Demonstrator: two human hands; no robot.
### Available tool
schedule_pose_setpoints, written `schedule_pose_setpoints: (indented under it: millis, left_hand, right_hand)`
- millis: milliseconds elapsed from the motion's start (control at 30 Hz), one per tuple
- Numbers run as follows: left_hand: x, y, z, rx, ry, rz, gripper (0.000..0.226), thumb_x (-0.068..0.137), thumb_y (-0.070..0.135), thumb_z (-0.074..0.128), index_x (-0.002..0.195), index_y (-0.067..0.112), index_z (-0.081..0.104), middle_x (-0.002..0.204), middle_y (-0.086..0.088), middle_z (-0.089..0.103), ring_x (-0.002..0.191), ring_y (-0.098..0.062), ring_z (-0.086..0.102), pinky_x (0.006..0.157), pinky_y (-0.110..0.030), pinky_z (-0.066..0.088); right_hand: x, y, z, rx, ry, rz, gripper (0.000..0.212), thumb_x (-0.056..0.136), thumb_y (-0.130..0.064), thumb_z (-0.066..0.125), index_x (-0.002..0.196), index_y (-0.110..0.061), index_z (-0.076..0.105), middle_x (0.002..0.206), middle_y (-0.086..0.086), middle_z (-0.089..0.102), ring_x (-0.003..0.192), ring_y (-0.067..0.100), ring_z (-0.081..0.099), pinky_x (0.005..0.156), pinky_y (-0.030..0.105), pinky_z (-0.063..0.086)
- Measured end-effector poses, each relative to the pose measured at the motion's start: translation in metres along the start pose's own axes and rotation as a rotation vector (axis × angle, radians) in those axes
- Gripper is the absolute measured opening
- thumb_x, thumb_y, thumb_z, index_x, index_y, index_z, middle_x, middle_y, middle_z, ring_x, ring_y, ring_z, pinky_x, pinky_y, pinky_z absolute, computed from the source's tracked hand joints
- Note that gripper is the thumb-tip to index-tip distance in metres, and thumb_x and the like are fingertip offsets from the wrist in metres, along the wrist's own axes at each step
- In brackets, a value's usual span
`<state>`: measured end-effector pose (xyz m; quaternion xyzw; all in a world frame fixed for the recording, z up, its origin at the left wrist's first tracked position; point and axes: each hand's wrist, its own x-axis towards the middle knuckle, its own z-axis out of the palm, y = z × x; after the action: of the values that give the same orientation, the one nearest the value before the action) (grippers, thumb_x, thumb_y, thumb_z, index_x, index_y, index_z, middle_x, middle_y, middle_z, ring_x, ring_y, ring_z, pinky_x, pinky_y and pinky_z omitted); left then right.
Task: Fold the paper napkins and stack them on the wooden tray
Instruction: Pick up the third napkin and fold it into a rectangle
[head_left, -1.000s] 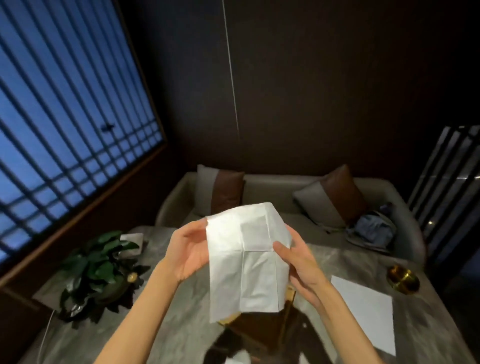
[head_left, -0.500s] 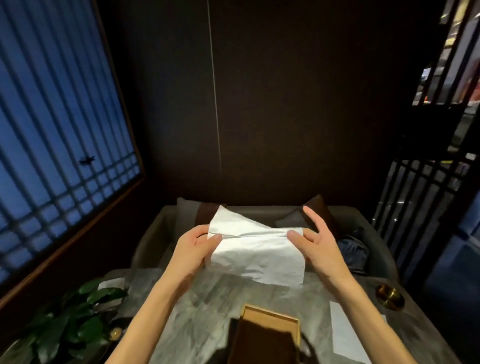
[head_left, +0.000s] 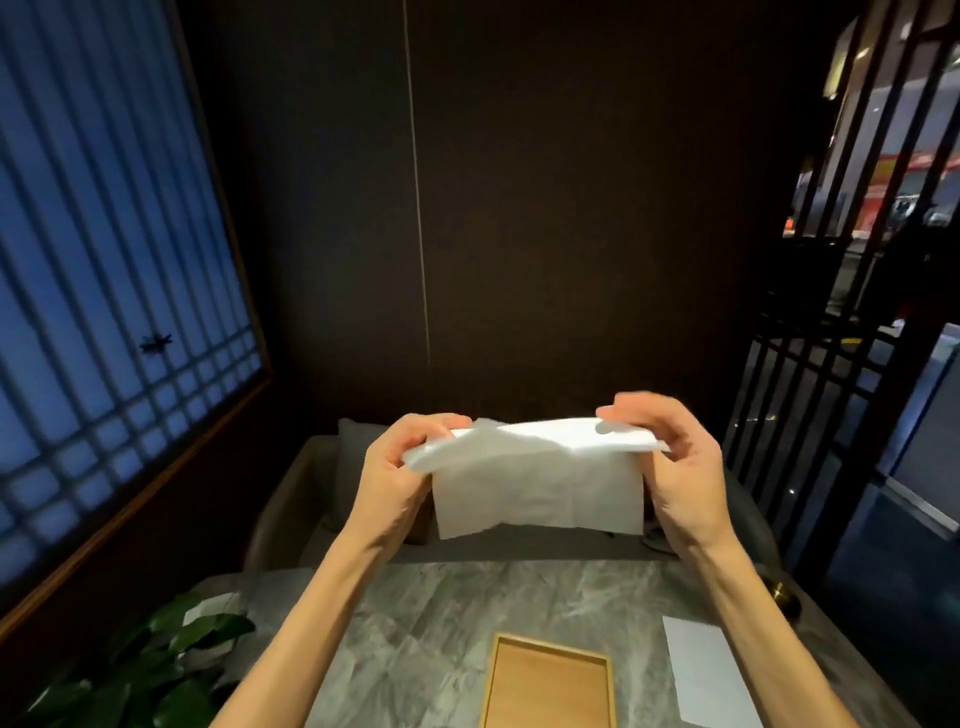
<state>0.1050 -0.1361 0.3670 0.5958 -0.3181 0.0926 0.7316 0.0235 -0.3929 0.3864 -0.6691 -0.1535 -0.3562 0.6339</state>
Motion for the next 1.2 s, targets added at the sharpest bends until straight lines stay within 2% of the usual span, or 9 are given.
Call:
schedule_pose_setpoints:
  millis: [100,200,367,567,700,867,967,1033,1200]
  left_hand:
    - [0.003,0.002,-0.004,0.015,0.036,0.012,0.014,0.083,0.018,0.065,0.078,0.029,0.072,0.109,0.001,0.074,0.103,-0.023,0.071,0.069,-0.026,0.059]
    - [0.012,0.004,-0.009,0.059,0.063,0.067,0.028,0.08,0.0,0.057,0.071,0.024,0.068,0.104,-0.005,0.074,0.1,-0.024,0.071,0.074,-0.028,0.058]
    - [0.021,-0.001,-0.024,0.153,0.104,0.124,0.042,0.079,-0.02,0.045,0.073,0.015,0.066,0.104,-0.006,0.075,0.105,-0.028,0.07,0.085,-0.038,0.06]
    - [0.02,0.0,-0.032,0.205,0.176,0.041,0.033,0.083,0.001,0.044,0.071,0.021,0.069,0.102,0.002,0.076,0.1,-0.009,0.071,0.075,-0.011,0.055]
    - [0.02,-0.008,-0.042,0.328,0.195,-0.055,0.048,0.086,-0.008,0.043,0.064,0.024,0.07,0.098,0.009,0.077,0.1,-0.005,0.069,0.083,-0.016,0.052]
    - [0.009,-0.027,-0.038,0.656,0.369,-0.004,0.044,0.088,-0.015,0.048,0.082,0.025,0.068,0.116,0.006,0.066,0.118,-0.012,0.06,0.105,-0.031,0.048]
    - [0.011,-0.026,-0.031,0.595,0.079,0.076,0.039,0.095,0.011,0.062,0.119,0.043,0.06,0.138,0.017,0.057,0.136,0.001,0.045,0.11,-0.009,0.034]
    - [0.015,-0.021,-0.022,0.492,-0.2,-0.122,0.041,0.094,0.043,0.065,0.132,0.052,0.052,0.141,0.029,0.053,0.136,0.007,0.044,0.109,-0.013,0.037]
    - [0.012,-0.025,-0.01,0.335,-0.217,-0.254,0.013,0.097,0.034,0.064,0.099,0.038,0.076,0.099,0.014,0.077,0.095,-0.004,0.074,0.078,-0.022,0.059]
  right_hand:
    - [0.001,0.003,0.0,0.017,-0.095,-0.076,0.051,0.072,0.023,0.065,0.072,-0.027,0.078,0.112,-0.011,0.074,0.107,0.012,0.068,0.081,0.033,0.06]
    - [0.007,0.009,0.001,0.039,-0.091,-0.028,0.079,0.068,0.043,0.045,0.069,-0.029,0.08,0.118,-0.011,0.069,0.116,0.019,0.06,0.093,0.038,0.055]
    - [0.013,0.033,0.004,0.044,-0.094,0.186,0.077,0.077,0.034,0.035,0.07,-0.027,0.08,0.102,-0.018,0.067,0.106,0.023,0.057,0.087,0.047,0.046]
    - [0.016,0.036,0.013,-0.036,-0.163,0.086,0.055,0.07,0.008,0.04,0.081,-0.026,0.082,0.107,-0.011,0.067,0.104,0.011,0.061,0.086,0.024,0.049]
    - [0.026,0.022,0.017,0.08,-0.352,0.155,0.03,0.092,-0.006,0.05,0.099,-0.006,0.079,0.115,0.003,0.066,0.11,0.023,0.063,0.093,0.026,0.05]
    - [0.051,-0.005,0.054,-0.455,-0.39,0.071,0.022,0.093,-0.007,0.064,0.095,-0.023,0.078,0.106,-0.011,0.069,0.105,0.008,0.064,0.087,0.021,0.05]
    - [0.074,-0.024,0.075,-0.645,-0.676,0.026,0.033,0.092,0.001,0.061,0.114,-0.02,0.073,0.119,-0.003,0.068,0.114,0.011,0.061,0.098,0.03,0.052]
    - [0.088,-0.033,0.087,-0.736,-0.877,0.005,0.042,0.092,-0.002,0.064,0.128,-0.023,0.066,0.123,-0.003,0.068,0.116,0.01,0.062,0.098,0.032,0.055]
    - [0.103,-0.027,0.1,-0.677,-0.947,0.011,0.044,0.093,-0.008,0.067,0.13,-0.03,0.061,0.116,-0.008,0.065,0.11,0.013,0.065,0.095,0.036,0.059]
